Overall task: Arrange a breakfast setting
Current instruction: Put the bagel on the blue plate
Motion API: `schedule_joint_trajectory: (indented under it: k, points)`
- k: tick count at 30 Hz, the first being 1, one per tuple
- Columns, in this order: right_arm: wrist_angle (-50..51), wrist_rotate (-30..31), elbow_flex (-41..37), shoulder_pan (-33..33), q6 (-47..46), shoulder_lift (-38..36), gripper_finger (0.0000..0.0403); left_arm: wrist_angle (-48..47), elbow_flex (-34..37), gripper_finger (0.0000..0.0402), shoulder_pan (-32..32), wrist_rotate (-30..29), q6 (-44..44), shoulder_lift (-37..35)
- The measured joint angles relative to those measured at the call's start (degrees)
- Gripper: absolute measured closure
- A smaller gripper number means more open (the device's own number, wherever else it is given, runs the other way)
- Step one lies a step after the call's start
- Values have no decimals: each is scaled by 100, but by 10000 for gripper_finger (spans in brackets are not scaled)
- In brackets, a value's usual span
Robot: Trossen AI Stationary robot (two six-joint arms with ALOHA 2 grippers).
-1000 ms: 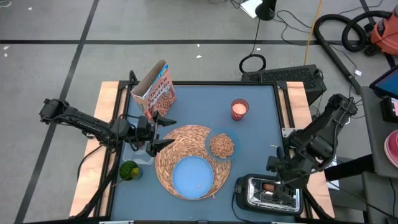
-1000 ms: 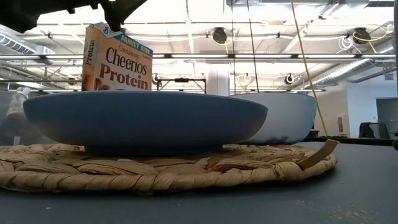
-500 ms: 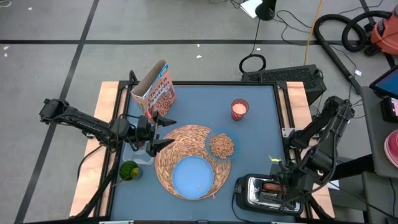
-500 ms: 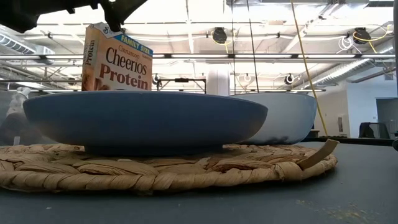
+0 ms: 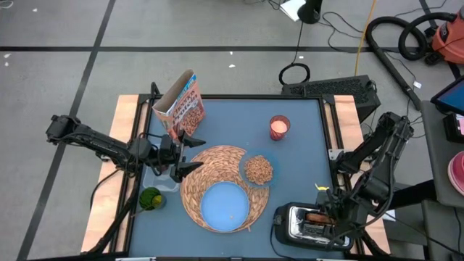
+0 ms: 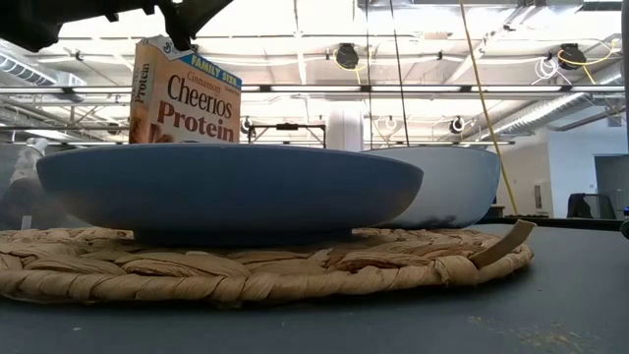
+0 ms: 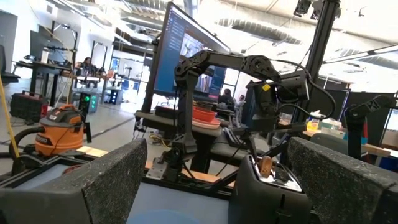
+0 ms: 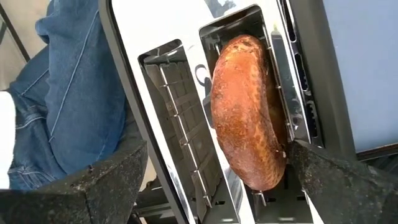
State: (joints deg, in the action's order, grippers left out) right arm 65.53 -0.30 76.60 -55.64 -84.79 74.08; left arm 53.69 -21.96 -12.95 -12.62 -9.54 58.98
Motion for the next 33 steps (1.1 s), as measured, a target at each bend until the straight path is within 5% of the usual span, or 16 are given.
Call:
schedule_joint_trajectory:
  k: [14,33]
  points:
    - [-866,23,-22,4,1067,16,14,0,0,7,0,0,4,0]
    - [-999,-138,-389,5,1047,11,14,-1,0,7,0,0,12,0]
